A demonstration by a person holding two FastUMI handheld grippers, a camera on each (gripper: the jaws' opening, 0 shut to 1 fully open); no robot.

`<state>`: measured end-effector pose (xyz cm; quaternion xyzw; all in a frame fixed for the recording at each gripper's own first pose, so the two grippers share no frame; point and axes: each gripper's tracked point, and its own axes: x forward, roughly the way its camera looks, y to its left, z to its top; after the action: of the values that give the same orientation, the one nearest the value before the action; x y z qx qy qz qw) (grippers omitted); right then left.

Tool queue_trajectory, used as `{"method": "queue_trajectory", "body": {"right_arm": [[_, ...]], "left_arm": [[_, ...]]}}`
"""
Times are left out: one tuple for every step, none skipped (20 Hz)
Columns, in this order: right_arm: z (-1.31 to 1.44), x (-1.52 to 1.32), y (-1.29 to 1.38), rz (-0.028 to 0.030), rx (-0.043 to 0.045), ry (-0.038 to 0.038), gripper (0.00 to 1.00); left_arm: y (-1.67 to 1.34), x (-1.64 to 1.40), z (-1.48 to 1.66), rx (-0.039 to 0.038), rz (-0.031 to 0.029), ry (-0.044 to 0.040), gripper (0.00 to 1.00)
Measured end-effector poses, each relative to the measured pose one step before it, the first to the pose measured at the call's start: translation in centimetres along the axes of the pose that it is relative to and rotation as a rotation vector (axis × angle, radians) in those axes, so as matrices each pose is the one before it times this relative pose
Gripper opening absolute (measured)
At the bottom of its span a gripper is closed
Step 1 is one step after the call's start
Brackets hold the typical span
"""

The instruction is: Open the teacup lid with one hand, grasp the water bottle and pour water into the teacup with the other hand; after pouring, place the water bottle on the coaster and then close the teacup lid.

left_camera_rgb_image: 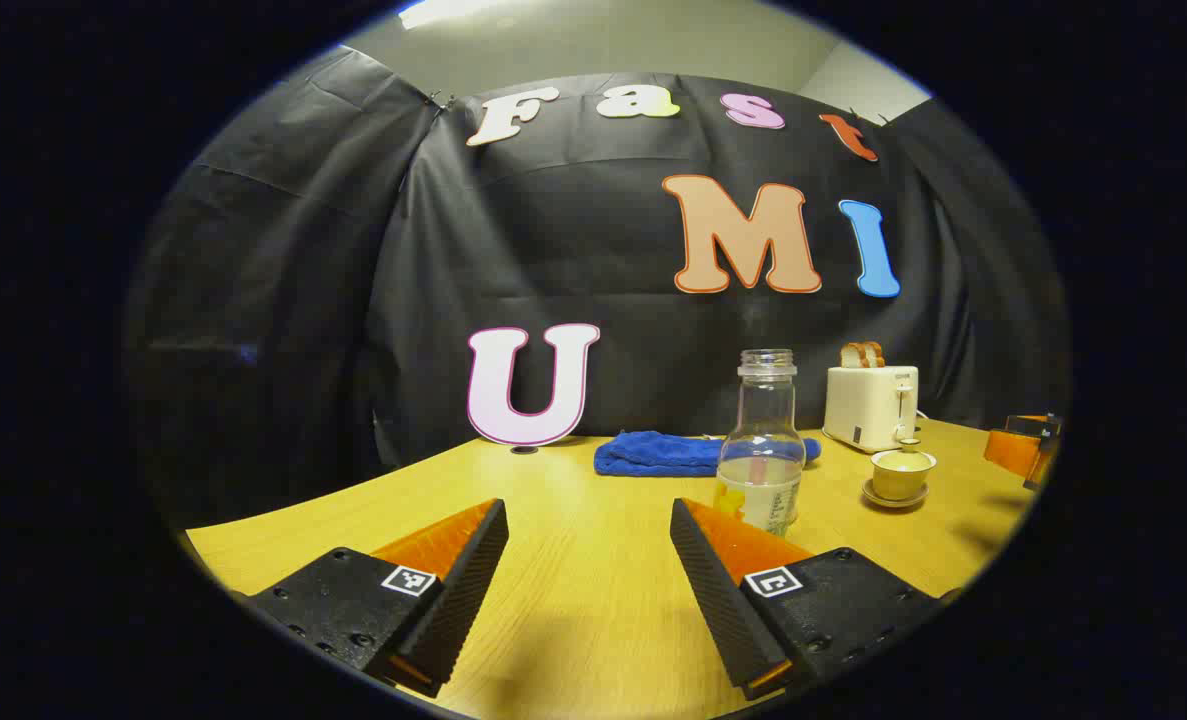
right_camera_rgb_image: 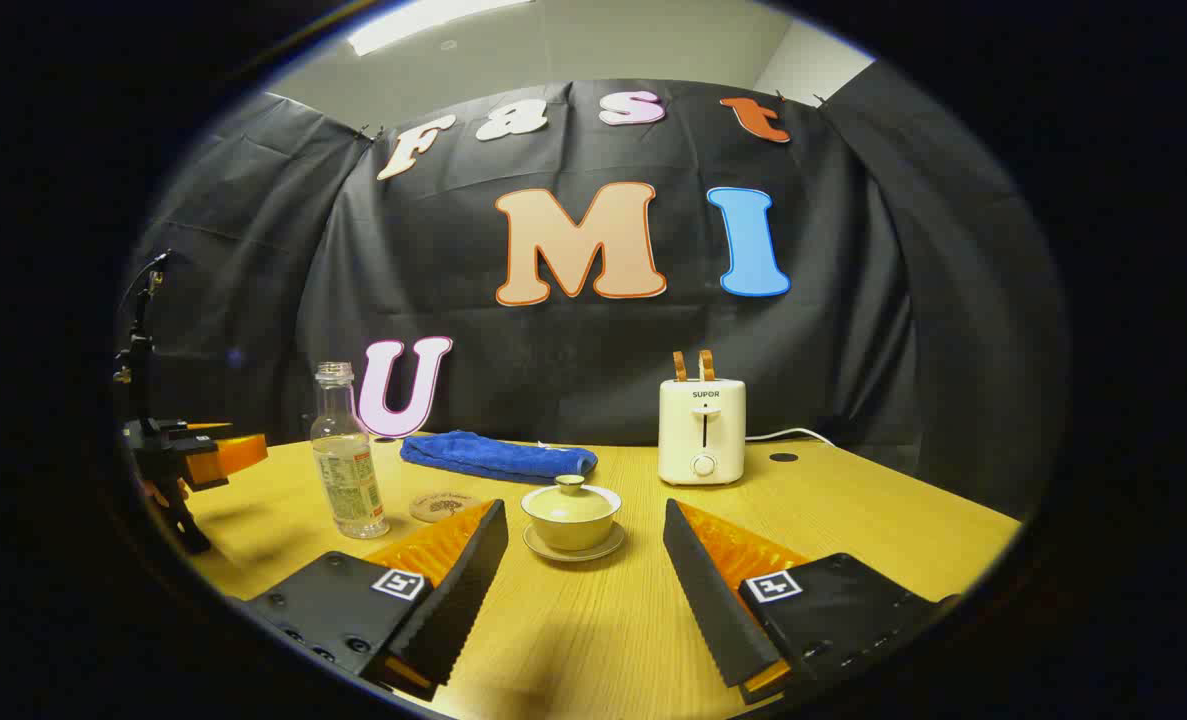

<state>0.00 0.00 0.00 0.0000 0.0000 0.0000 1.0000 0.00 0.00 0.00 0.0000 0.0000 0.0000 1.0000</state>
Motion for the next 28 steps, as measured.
{"method": "queue_trajectory", "body": {"right_arm": [[0.07,0.093,-0.066,0.0002,-0.00037,-0.00051,0.94],[-0.013,-0.006,0.021,-0.00061,0.00006,0.0005,0.94],[0.038,0.03,0.02,0.00027,-0.0004,-0.00051,0.94],[-0.017,-0.06,0.012,-0.00027,0.00018,0.00005,0.99],[0.056,-0.055,0.003,0.00002,-0.00029,-0.00013,0.94],[-0.045,-0.028,0.013,0.0,0.00018,0.00019,0.94],[0.001,0.008,0.006,-0.00002,-0.00025,-0.00055,0.94],[-0.057,0.028,-0.041,-0.00012,0.00026,0.00037,0.94],[0.045,0.047,0.014,0.00004,-0.00032,0.00009,0.94],[0.004,-0.065,0.025,0.00009,0.00003,-0.00003,0.94],[0.029,0.052,-0.018,-0.00002,-0.00011,-0.00014,0.94],[-0.042,-0.01,0.013,0.00009,0.0001,0.00009,0.94],[0.029,-0.031,-0.07,0.00012,-0.00015,0.00006,0.94],[-0.056,0.049,0.004,0.00005,0.00008,0.00028,0.94],[0.015,-0.019,0.001,0.00004,0.00006,-0.00017,0.94],[-0.038,-0.024,0.078,0.00216,0.00032,-0.00027,0.94],[0.001,0.058,0.145,0.00494,-0.00017,0.00076,0.94],[-0.031,0.033,0.023,0.00494,0.00041,0.00118,0.94],[0.033,0.004,-0.028,0.0003,-0.00005,0.00038,0.99],[0.019,0.015,-0.005,-0.00045,-0.00049,-0.0014,0.94],[0.034,0.031,-0.004,-0.00031,0.00043,-0.00006,0.94],[-0.082,-0.006,-0.031,-0.00154,-0.00014,0.00058,0.95],[0.069,-0.01,-0.017,0.00032,0.00002,0.00011,0.95],[-0.047,0.045,0.129,0.00577,0.00018,-0.00105,0.94],[-0.055,0.007,0.175,0.00794,0.0,0.00258,0.94],[-0.07,-0.001,0.068,0.00281,0.00001,0.0011,0.94],[0.078,0.069,0.001,0.00066,0.00018,-0.00112,0.95],[-0.066,0.165,0.056,0.00242,0.0002,0.00207,0.94]], "left_arm": [[-0.104,-0.004,-0.038,0.00217,0.00024,0.00079,0.94],[-0.053,0.019,0.125,-0.00067,-0.00104,-0.00329,0.96],[0.032,0.006,-0.137,0.00116,-0.00033,-0.00016,0.95],[0.01,0.014,0.06,-0.00017,-0.00011,-0.00054,0.95],[0.036,-0.046,0.018,-0.00025,-0.00027,-0.00147,0.95],[-0.042,-0.003,-0.003,0.00016,-0.00124,0.00244,0.95],[-0.128,0.057,-0.078,-0.00172,-0.00314,-0.00245,0.97],[0.008,0.002,-0.071,0.00053,-0.00065,0.00267,0.95],[0.068,-0.037,0.002,-0.00093,-0.00027,-0.00098,0.95],[-0.091,0.084,0.095,0.00079,-0.0005,0.00023,0.95],[0.036,0.005,-0.128,-0.00046,0.00012,-0.00028,0.95],[0.017,-0.03,0.059,-0.00041,-0.00002,0.00047,0.95],[0.009,-0.004,-0.078,-0.00025,0.0001,0.00015,0.95],[-0.04,-0.002,0.115,0.00033,-0.00015,-0.00028,0.95],[0.013,0.0,-0.043,-0.0003,0.00006,-0.0007,0.95],[0.001,0.001,-0.013,0.00079,-0.00004,0.00015,0.95],[0.029,0.019,-0.064,0.00001,-0.00004,-0.00115,0.95],[0.007,0.086,0.09,0.00025,0.00005,0.00044,0.95],[-0.007,-0.052,-0.036,0.00044,-0.00014,-0.00058,0.95],[0.0,-0.074,0.058,0.00044,0.00004,-0.00067,0.95],[0.022,0.076,-0.107,0.00017,-0.00027,-0.00001,0.95],[-0.03,0.001,0.056,-0.00015,-0.00021,0.00035,0.95],[0.032,0.019,-0.072,-0.00037,-0.00005,0.00015,0.95],[0.014,0.048,0.047,0.00017,-0.00018,-0.00017,0.95],[0.004,-0.038,-0.021,-0.00013,-0.00015,-0.00048,0.95],[-0.007,-0.003,0.083,0.00035,-0.0001,0.00005,0.95],[-0.011,-0.043,-0.076,-0.00019,0.0004,-0.00057,0.95],[0.035,0.023,0.058,-0.00023,0.0,0.0001,0.95]]}}
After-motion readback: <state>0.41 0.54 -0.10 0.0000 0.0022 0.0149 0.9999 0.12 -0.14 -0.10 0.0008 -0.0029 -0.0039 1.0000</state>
